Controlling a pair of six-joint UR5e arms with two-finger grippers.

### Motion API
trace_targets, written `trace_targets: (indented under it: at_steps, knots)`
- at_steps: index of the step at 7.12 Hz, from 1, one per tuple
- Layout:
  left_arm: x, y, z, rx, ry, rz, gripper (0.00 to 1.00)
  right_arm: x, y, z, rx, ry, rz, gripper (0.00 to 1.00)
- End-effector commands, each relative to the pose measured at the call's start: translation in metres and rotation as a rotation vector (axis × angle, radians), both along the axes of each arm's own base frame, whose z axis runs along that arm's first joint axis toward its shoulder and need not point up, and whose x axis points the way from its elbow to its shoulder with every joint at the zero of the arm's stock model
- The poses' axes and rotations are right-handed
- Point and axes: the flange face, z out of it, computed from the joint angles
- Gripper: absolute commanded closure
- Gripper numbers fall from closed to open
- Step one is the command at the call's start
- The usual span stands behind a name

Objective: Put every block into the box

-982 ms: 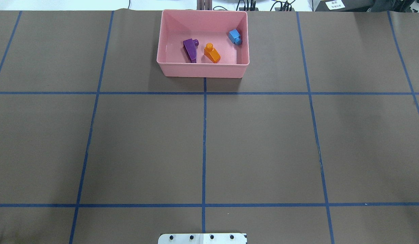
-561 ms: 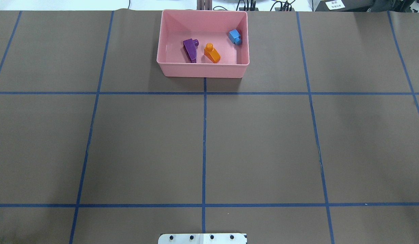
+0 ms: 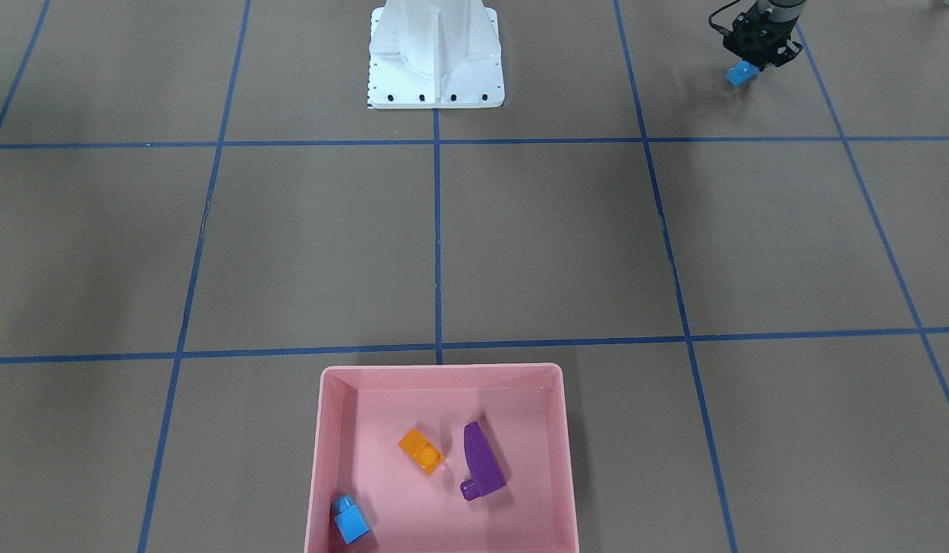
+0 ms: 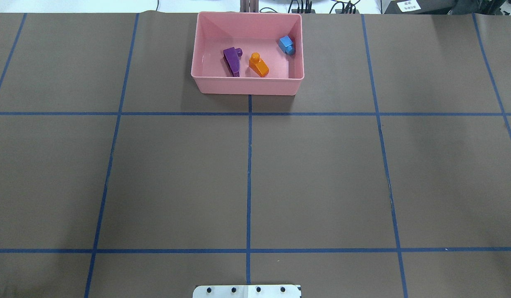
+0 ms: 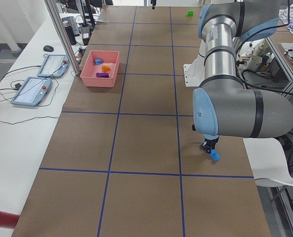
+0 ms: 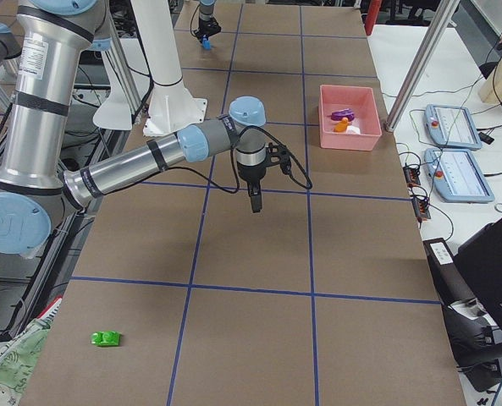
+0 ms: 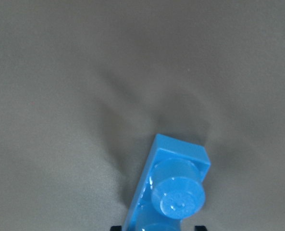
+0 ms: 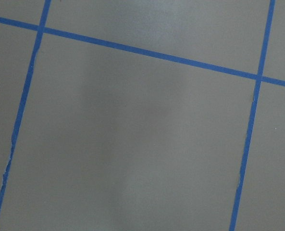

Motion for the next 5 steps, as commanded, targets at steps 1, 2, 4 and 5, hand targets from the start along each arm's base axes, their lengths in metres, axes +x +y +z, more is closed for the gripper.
trace_targets:
  at_steps: [1, 2, 4, 5]
  knots:
    - [0.001, -0.003, -0.007, -0.014, 0.009, -0.036, 1.00, 0.000, 0.000, -0.001, 0.001, -0.001, 0.000, 0.00]
    - [0.003, -0.007, -0.027, -0.040, 0.039, -0.086, 1.00, 0.000, -0.001, 0.000, 0.003, 0.000, -0.002, 0.00]
    - [0.003, -0.040, -0.099, -0.074, 0.180, -0.219, 1.00, 0.001, -0.002, 0.000, 0.020, 0.002, -0.019, 0.00]
    - [0.008, -0.052, -0.115, -0.120, 0.215, -0.329, 1.00, 0.011, -0.003, 0.002, 0.036, 0.008, -0.022, 0.00]
